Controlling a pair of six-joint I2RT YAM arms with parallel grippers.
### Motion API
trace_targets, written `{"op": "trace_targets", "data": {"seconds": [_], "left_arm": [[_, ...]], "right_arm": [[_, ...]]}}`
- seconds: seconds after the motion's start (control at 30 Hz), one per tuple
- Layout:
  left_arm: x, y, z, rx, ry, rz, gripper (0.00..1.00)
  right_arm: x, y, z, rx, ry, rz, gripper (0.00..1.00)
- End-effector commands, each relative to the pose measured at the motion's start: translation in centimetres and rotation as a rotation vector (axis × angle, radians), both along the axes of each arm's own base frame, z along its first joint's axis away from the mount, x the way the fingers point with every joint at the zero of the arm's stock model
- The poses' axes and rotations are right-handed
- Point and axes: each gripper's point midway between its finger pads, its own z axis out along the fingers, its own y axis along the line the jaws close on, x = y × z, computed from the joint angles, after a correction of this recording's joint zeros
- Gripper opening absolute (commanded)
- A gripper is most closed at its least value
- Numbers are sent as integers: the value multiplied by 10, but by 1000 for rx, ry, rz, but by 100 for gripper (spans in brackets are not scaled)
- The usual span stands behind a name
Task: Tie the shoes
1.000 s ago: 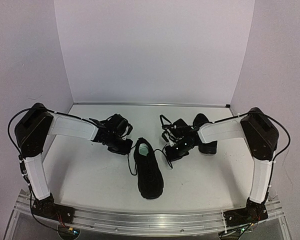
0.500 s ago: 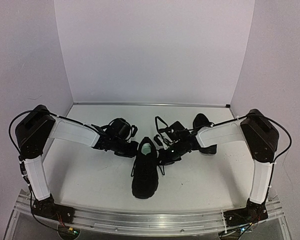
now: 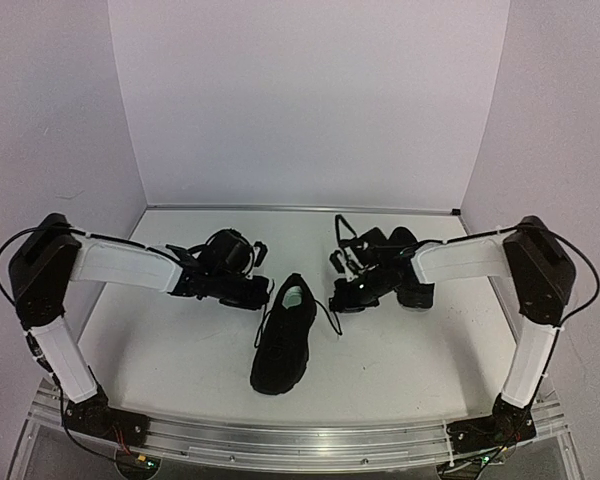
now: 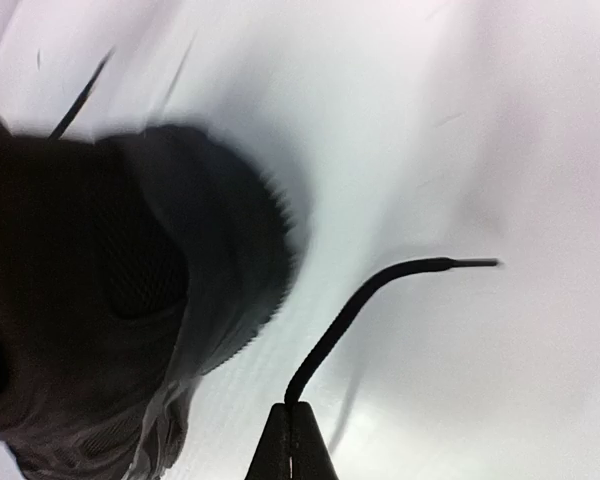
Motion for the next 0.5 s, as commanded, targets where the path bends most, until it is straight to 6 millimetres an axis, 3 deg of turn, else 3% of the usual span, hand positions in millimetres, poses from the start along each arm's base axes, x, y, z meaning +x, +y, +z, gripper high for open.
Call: {"op": "trace_targets", "data": {"seconds": [0.0, 0.1, 0.23, 0.37, 0.47], "left_arm": [[-6, 24, 83, -39, -202, -14, 0], [-21, 35, 115, -68, -276, -63, 0], [-48, 32, 134, -118, -300, -203, 0], [-83, 15, 149, -208, -312, -388, 0], [-107, 4, 165, -246, -349, -495, 0]], "right_arm": [[29, -38, 79, -10, -209, -105, 0], [32, -44, 111, -6, -262, -111, 0], [38, -44, 147, 14, -324, -117, 0], [42, -36, 178, 64, -364, -100, 0], [34, -19, 196, 156, -348, -25, 0]]}}
